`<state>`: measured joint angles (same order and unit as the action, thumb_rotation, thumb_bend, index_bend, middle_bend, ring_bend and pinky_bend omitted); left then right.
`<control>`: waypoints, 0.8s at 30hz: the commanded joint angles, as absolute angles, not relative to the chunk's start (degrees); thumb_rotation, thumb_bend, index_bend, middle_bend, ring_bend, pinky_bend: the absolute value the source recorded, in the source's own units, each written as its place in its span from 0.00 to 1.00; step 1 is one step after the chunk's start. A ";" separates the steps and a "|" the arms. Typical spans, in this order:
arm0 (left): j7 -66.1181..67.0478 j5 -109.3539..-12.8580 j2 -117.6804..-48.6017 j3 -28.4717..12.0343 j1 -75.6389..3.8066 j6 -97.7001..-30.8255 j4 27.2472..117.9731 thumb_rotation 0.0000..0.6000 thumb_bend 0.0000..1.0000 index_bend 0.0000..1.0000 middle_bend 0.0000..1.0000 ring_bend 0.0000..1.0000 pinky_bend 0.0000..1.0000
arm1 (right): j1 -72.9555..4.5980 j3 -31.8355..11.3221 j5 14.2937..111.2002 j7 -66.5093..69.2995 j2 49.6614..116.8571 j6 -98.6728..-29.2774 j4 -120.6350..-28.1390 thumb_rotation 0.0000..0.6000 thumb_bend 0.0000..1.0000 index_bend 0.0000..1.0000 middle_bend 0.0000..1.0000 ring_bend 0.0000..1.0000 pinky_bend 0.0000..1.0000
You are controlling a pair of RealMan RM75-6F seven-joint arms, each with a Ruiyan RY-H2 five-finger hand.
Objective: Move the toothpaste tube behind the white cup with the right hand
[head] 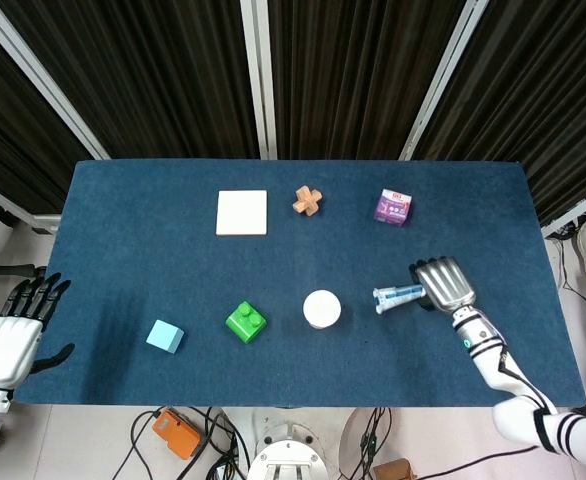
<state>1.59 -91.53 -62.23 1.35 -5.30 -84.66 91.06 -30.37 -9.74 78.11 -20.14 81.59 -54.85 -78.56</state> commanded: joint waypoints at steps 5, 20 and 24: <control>0.10 -91.34 -61.60 1.14 -5.13 -85.19 90.80 1.00 0.16 0.00 0.00 0.00 0.01 | -41.67 -18.94 62.56 -29.64 88.33 -48.99 -80.35 1.00 0.43 0.87 0.67 0.62 0.63; -3.06 -90.20 -59.96 0.47 -6.22 -83.50 90.18 1.00 0.16 0.00 0.00 0.00 0.01 | -57.02 -19.39 47.64 -44.86 107.55 -49.75 -66.04 1.00 0.43 0.84 0.67 0.62 0.63; -2.83 -90.44 -59.98 0.69 -6.41 -83.10 90.19 1.00 0.16 0.00 0.00 0.00 0.01 | -57.68 -18.48 45.99 -45.68 108.33 -49.38 -65.33 1.00 0.43 0.62 0.64 0.58 0.63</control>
